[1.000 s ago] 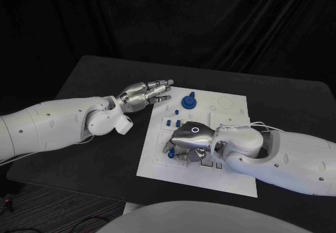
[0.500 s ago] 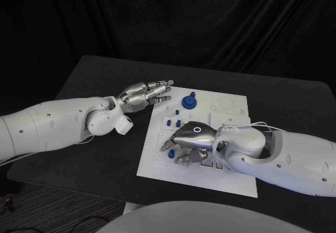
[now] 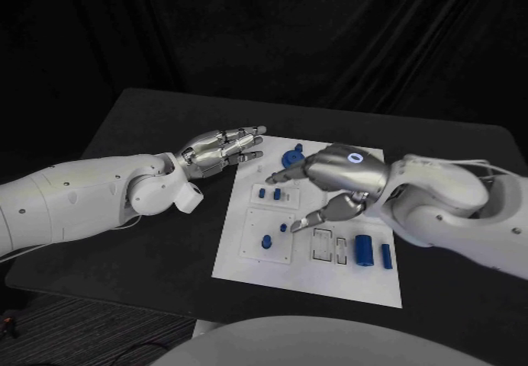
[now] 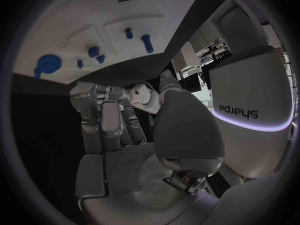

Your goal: Assemble the parts on the task board

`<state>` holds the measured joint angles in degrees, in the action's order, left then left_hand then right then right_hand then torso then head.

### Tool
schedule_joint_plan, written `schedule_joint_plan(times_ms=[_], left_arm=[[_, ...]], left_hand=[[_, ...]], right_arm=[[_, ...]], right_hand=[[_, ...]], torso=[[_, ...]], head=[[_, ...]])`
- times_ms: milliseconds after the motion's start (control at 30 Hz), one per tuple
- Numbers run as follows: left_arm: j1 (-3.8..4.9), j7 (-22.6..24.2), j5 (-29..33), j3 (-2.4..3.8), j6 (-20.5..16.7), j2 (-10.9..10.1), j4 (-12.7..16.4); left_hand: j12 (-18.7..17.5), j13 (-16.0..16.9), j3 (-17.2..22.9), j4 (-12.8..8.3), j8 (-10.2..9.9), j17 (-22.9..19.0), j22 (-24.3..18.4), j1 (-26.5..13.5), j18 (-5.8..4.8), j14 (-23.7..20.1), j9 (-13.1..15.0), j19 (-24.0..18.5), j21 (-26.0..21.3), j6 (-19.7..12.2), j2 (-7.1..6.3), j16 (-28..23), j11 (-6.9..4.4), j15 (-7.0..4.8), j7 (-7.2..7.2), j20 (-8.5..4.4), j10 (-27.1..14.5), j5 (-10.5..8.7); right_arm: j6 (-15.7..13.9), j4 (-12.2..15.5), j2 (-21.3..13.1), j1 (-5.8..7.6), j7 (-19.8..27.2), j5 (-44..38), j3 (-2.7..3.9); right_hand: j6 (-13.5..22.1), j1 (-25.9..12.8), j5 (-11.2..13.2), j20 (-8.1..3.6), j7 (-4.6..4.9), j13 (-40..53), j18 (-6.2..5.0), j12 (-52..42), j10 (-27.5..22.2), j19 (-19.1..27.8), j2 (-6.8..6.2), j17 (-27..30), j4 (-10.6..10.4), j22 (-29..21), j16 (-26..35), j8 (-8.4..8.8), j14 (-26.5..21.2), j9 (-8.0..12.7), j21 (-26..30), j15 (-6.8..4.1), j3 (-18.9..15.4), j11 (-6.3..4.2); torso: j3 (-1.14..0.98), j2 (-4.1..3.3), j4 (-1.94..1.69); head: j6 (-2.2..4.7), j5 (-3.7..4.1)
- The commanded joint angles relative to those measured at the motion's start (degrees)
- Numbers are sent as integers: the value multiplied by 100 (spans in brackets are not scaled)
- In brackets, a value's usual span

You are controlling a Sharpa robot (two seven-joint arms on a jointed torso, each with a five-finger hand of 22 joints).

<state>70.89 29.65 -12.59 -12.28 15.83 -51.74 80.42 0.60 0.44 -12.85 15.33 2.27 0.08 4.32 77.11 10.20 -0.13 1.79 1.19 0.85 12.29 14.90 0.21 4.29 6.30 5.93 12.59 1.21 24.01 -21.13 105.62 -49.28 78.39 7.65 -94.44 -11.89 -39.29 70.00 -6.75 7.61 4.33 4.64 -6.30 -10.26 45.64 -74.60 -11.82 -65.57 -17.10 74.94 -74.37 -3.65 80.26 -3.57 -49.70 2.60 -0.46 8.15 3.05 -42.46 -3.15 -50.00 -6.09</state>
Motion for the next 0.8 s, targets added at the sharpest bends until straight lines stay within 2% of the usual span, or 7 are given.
schedule_joint_plan(times_ms=[33, 167, 200, 267, 300, 433, 800], left_arm=[[-11, 74, 1, 4, 12, -9, 15], [-11, 86, 1, 4, -21, -10, 12], [-11, 88, 1, 4, -25, -5, 9], [-11, 90, 1, 4, -25, -1, 7], [-11, 92, 1, 4, -23, 2, 5], [-11, 99, 1, 4, -22, 4, -3], [-11, 133, 1, 4, -31, 4, -9]], left_hand=[[27, 8, 30, 10, 30, -8, 9, 15, -6, 13, 9, 29, 23, 32, 46, -21, 44, 44, 28, 19, 3, 14], [31, 10, 27, 9, 32, -8, 12, 14, -5, 13, 10, 31, 24, 35, 42, -21, 45, 46, 29, 21, 8, 14], [32, 11, 27, 9, 33, -8, 12, 14, -5, 13, 10, 32, 24, 38, 42, -21, 45, 46, 29, 22, 10, 14], [32, 11, 27, 9, 33, -8, 12, 14, -5, 13, 10, 32, 24, 38, 42, -21, 45, 46, 29, 22, 10, 14], [32, 11, 27, 9, 33, -8, 8, 14, -5, 13, 10, 31, 24, 40, 41, -21, 46, 46, 29, 23, 9, 15], [31, 10, 27, 8, 33, -8, 5, 14, -5, 13, 10, 30, 23, 37, 41, -21, 46, 46, 30, 23, 8, 15], [29, 8, 28, -13, 37, -8, -98, 34, -14, 13, 10, -9, -6, 41, 31, -21, 31, 65, 23, 67, 5, 26]], right_arm=[[-567, 116, -276, 255, 165, 1429, 3], [-480, 184, -669, 478, 103, 2018, 2], [-392, 190, -811, 529, 14, 2161, 2], [-245, 188, -932, 556, -131, 2261, 1], [-108, 188, -1012, 561, -277, 2299, 1], [693, 161, -1251, 516, -1224, 2106, -1], [3082, -6, -1328, 353, -3540, 2150, -2]], right_hand=[[-297, -285, -19, 95, 191, 95, -65, -297, 234, 28, 369, 19, 9, 545, -40, -61, -41, -43, 65, 63, 205, -6], [-723, -122, -85, -35, 368, 2277, -170, -3419, 421, 558, 672, 835, 144, 337, 466, -180, -621, -106, 1003, -151, 185, -415], [-1034, -65, -198, -149, 443, 5706, -177, -6463, 1994, 321, 883, 493, 123, 430, 168, -367, -369, -199, 638, -270, 197, -516], [-1350, 0, -225, -143, 366, 6926, -88, -7187, 2925, 96, 876, -220, 159, 549, -295, -546, -7, -283, 135, -257, 193, -476], [-1773, -55, -265, -210, 246, 8414, 209, -7927, 4311, -701, 887, -2197, 109, 959, -1437, -774, 876, -411, -1719, -329, 128, -516], [-2279, -720, -520, -387, 37, 8536, 451, -7974, 4436, -1245, 1066, -2443, 50, 1275, -1563, -1030, 974, -688, -3180, -527, -58, -734], [-2978, -1163, -1152, -615, -256, 8536, 512, -7974, 4436, -1344, 1312, -2443, 125, 1356, -1563, -1361, 974, -1186, -3553, -774, -88, -977]], torso=[[3, 1, 5], [2, 0, 6], [2, 0, 3], [1, -5, -2], [1, -3, -6], [12, 2, -12], [4, -4, 6]], head=[[0, 54], [0, 117], [0, 136], [0, 166], [0, 185], [0, 228], [0, 415]])
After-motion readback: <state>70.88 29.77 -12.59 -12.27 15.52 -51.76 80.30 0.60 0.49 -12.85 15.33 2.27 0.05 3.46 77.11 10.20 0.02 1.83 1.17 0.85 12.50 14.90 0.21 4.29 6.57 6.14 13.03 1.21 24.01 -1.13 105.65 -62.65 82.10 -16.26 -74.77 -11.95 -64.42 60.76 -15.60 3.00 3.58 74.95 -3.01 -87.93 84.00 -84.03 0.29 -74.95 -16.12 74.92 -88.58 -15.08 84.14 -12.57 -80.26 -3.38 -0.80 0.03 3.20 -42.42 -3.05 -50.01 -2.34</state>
